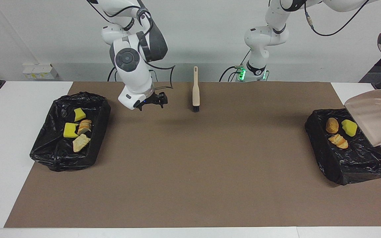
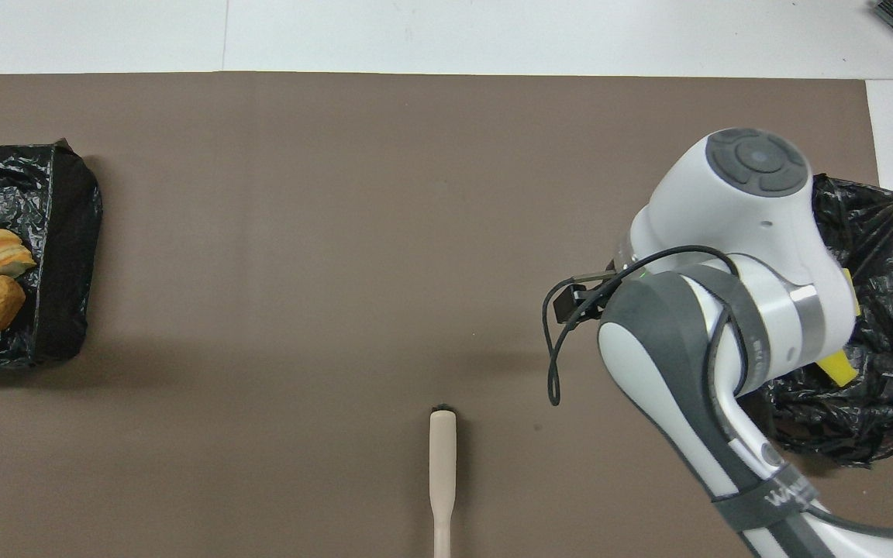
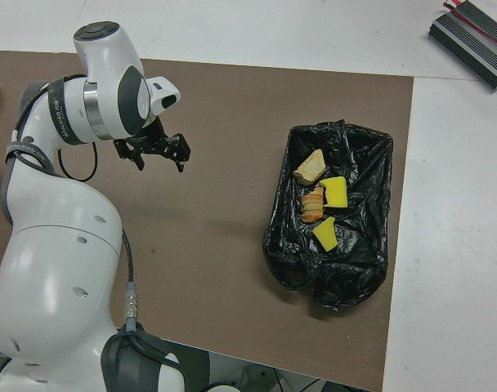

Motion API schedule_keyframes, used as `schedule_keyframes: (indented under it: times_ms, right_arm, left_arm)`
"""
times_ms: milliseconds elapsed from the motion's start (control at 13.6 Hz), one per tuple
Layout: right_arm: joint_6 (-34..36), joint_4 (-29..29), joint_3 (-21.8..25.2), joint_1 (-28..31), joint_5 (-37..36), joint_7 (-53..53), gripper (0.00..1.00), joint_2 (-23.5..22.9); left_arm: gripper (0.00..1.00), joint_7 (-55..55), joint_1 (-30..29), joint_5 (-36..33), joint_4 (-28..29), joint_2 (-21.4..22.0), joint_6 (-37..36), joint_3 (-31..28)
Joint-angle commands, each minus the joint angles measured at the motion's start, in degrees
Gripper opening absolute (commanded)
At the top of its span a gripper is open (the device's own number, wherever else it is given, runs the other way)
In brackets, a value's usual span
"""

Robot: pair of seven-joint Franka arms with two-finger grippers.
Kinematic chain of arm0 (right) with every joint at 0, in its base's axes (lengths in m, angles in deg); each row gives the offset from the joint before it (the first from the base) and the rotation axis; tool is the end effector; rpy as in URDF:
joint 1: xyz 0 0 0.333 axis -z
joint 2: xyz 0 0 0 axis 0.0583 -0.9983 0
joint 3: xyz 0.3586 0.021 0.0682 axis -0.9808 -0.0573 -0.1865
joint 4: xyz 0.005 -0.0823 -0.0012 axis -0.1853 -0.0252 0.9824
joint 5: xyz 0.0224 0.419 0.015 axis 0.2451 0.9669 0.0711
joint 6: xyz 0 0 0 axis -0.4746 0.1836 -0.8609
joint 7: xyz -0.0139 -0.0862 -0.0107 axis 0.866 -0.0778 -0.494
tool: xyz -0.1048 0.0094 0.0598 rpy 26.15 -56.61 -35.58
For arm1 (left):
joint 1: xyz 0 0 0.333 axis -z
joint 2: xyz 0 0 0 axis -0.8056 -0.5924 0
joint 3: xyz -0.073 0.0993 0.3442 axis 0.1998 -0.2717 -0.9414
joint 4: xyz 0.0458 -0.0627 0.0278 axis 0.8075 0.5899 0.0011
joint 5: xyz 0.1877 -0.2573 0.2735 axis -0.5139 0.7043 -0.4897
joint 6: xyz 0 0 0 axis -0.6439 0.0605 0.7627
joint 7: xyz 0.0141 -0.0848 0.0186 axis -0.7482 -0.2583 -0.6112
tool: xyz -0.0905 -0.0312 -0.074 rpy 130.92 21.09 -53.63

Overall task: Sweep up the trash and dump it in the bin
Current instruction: 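Bring the empty dustpan back to the table center with the left gripper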

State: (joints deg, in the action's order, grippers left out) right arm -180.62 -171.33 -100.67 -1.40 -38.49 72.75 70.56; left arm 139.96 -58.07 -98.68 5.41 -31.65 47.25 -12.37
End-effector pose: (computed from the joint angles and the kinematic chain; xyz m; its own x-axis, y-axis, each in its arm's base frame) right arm 0.5915 0.1693 0.4987 0.9717 0.1181 -0.2045 0.1147 -0.9930 -0.0286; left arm 0.6437 0.2327 0.6186 0.0100 -0.7630 -0.6463 -0.9999 0.0003 -0.0157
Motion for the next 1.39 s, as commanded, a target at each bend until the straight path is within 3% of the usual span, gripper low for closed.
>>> schedule_keyframes:
  times_ms: [0, 294, 587, 954, 1321]
  right_arm:
    - [0.6, 3.3, -0.7, 4.4, -4.2, 6.5, 1.00, -0.5]
    - [-2.1, 5.8, 6.0, 6.3, -4.6, 12.5, 1.00, -0.7]
    - [-3.5, 9.8, 13.2, 6.9, -4.3, 18.0, 1.00, 0.3]
    - [2.8, 9.5, 13.3, 8.8, -3.4, 12.4, 1.00, 7.8]
    - [4.5, 9.2, 12.6, 7.7, -2.9, 9.5, 1.00, 8.5]
  left_arm:
    - [0.00, -6.2, 0.7, 5.1, 1.7, 1.2, -4.4, 4.0]
    - [0.00, -22.6, 0.7, 11.9, 4.5, 0.4, -11.3, 16.5]
    - [0.00, -55.6, 0.8, 19.7, 11.8, 0.4, -10.5, 28.8]
    - [0.00, -94.2, 4.9, 27.7, 14.0, -1.8, -6.8, 37.0]
    - [0.00, -125.6, 5.4, 30.1, 14.0, -8.4, 3.1, 47.2]
